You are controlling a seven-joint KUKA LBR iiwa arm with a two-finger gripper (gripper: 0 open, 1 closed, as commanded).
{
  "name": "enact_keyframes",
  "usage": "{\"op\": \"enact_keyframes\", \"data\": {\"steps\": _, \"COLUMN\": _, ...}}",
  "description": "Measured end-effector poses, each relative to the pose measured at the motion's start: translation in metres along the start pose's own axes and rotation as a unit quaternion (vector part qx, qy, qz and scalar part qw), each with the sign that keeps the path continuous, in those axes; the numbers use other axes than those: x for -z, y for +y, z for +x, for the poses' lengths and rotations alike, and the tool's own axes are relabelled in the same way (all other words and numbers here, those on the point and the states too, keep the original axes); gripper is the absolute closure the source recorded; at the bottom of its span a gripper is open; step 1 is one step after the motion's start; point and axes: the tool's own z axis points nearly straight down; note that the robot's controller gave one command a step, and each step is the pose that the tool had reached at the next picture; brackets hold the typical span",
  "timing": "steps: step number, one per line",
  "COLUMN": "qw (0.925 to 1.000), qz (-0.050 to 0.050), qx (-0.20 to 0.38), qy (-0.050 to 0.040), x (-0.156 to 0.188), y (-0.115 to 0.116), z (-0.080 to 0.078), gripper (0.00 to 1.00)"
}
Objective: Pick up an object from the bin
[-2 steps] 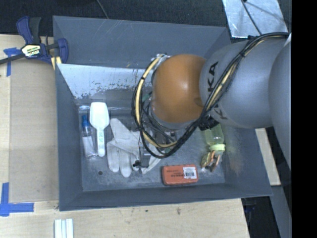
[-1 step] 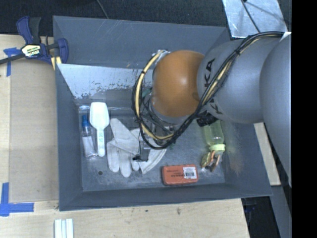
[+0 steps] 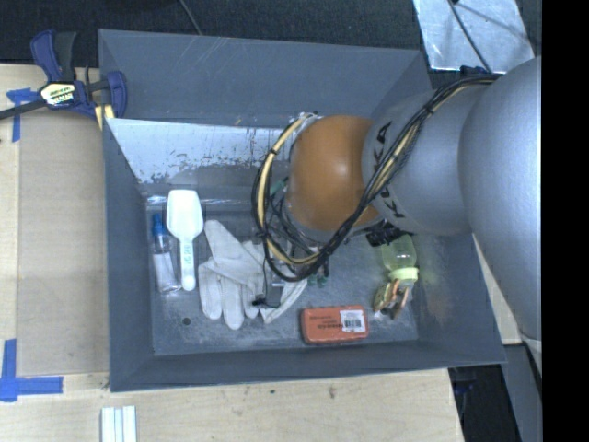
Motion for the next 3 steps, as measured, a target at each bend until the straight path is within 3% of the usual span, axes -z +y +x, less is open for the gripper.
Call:
{"op": "enact_keyframes", "data": {"steps": 1, "qw": 0.9998, "qz": 0.000, "qx": 0.018, "qy": -0.0012, "x": -0.005, "y": -0.014, "z": -0.018, "gripper": 1.00}}
{"op": "enact_keyframes", "data": {"steps": 2, "qw": 0.9998, "qz": 0.000, "qx": 0.018, "qy": -0.0012, "x": -0.005, "y": -0.014, "z": -0.018, "gripper": 1.00}}
{"op": "enact_keyframes", "data": {"steps": 3, "qw": 0.9999, "qz": 0.000, "qx": 0.017, "qy": 0.0018, "x": 0.028, "y": -0.004, "z": -0.016, "gripper": 1.00}}
